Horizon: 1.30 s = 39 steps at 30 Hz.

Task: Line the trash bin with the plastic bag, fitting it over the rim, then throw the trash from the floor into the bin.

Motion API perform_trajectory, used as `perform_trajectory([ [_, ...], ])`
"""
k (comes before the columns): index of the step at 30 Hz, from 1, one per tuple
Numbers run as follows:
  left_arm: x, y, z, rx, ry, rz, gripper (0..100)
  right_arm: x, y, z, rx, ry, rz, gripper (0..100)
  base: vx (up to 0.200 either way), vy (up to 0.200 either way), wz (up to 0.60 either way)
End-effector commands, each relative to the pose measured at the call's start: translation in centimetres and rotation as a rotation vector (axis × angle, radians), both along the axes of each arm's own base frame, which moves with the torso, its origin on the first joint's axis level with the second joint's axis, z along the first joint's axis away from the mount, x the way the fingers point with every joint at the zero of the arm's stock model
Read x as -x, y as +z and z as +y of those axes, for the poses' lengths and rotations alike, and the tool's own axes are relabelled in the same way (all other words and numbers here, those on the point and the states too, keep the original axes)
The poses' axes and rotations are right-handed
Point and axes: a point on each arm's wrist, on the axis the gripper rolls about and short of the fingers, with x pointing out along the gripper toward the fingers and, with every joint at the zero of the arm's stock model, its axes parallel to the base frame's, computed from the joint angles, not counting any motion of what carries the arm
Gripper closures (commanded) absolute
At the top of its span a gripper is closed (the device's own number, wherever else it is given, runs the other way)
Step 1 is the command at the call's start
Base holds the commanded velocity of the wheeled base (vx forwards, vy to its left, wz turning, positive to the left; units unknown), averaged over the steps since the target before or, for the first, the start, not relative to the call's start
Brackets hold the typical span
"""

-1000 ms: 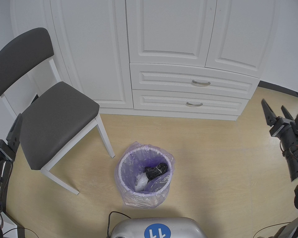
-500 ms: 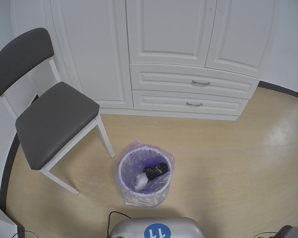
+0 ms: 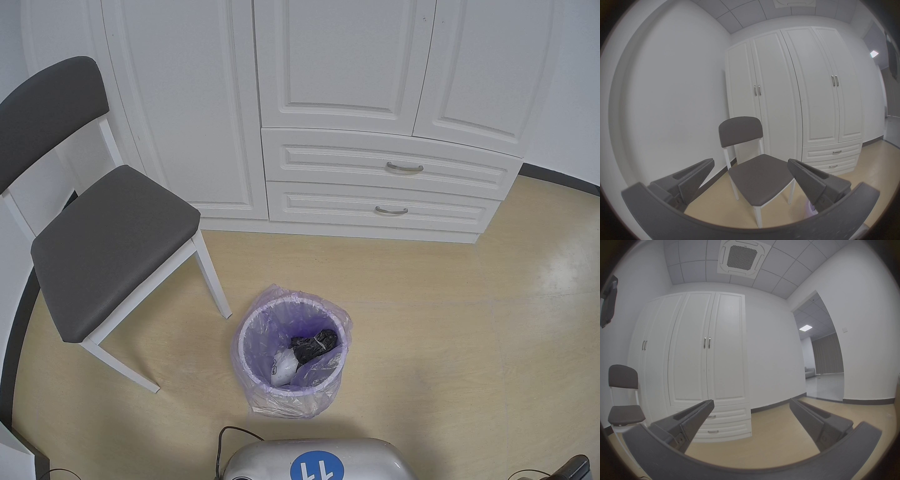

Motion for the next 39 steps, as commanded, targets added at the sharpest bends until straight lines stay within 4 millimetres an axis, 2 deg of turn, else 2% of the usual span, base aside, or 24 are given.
perform_trajectory([
  [1,7.1,-0.5,0.0,0.031,0.021,-0.207,0,0.6,-2.6,0.2,-0.051,0.041,0.026,0,0.000,0.000,0.00],
  [5,6.9,-0.9,0.1,0.084,0.058,-0.196,0,0.2,-3.3,0.3,-0.059,0.082,0.090,0,0.000,0.000,0.00],
  [7,5.4,-2.3,0.1,0.075,0.060,-0.127,0,0.0,-3.9,0.4,-0.046,0.111,0.153,0,0.000,0.000,0.00],
  [11,3.2,-4.9,0.0,0.045,0.069,-0.006,0,-0.1,-4.0,0.5,-0.031,0.135,0.173,0,0.000,0.000,0.00],
  [16,1.3,-7.2,-0.1,0.028,-0.007,0.038,0,0.0,-3.9,0.4,-0.033,0.130,0.162,0,0.000,0.000,0.00],
  [25,0.5,-8.3,-0.5,-0.011,-0.166,0.047,0,0.0,-3.9,0.4,-0.019,0.123,0.168,0,0.000,0.000,0.00],
  [34,-1.4,-12.5,-0.5,0.032,-0.178,0.173,0,0.2,-3.3,0.5,0.096,0.116,0.138,0,0.000,0.000,0.00],
  [36,-1.6,-13.2,-0.5,0.035,-0.176,0.205,0,0.2,-3.2,0.6,0.126,0.135,0.140,0,0.000,0.000,0.00],
  [39,-1.6,-13.2,-0.5,0.041,-0.177,0.208,0,0.1,-3.4,0.6,0.142,0.143,0.158,0,0.000,0.000,0.00],
])
